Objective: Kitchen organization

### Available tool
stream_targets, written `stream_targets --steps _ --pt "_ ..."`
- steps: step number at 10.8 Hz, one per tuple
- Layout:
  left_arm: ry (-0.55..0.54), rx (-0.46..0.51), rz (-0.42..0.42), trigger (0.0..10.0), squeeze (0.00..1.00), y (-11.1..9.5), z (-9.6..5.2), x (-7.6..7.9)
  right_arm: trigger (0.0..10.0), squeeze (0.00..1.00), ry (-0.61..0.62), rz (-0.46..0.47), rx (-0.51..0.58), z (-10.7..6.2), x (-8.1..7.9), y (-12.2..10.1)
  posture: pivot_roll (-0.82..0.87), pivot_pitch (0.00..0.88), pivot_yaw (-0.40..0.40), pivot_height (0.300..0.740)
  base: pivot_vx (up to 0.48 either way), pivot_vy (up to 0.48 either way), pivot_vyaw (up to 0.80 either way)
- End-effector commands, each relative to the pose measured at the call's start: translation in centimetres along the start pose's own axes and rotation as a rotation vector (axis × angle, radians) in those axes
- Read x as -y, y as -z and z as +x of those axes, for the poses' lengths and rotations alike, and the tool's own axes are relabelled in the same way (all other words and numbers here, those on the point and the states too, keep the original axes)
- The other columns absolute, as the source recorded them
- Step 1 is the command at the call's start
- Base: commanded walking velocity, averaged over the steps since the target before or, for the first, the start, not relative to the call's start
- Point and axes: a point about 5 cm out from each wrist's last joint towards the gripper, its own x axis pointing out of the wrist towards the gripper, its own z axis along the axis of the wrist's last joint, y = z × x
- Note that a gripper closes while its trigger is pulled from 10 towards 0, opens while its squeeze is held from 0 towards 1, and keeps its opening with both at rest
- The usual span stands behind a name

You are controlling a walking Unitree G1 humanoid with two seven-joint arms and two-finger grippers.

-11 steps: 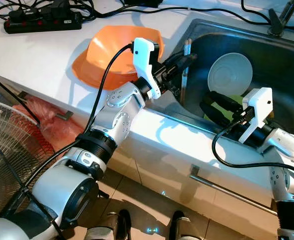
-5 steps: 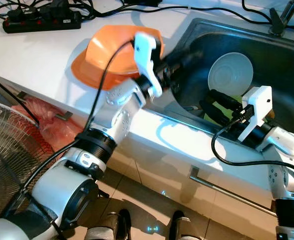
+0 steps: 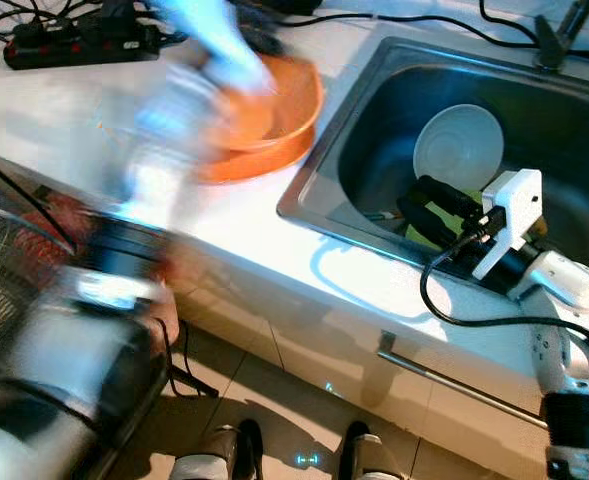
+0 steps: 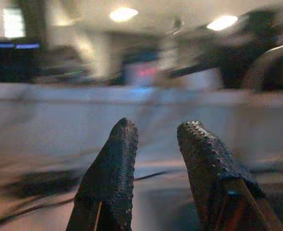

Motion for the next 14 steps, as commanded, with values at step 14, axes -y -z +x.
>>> stream_targets --steps 14 --pt "-0.311 -0.544 -0.123 10.0 0.00 4.1 -5.6 -9.3 10.0 0.00 -0.074 0.027 -0.021 0.8 -1.1 1.2 0.06 0.166 0.078 0.740 0.000 0.000 0.00"
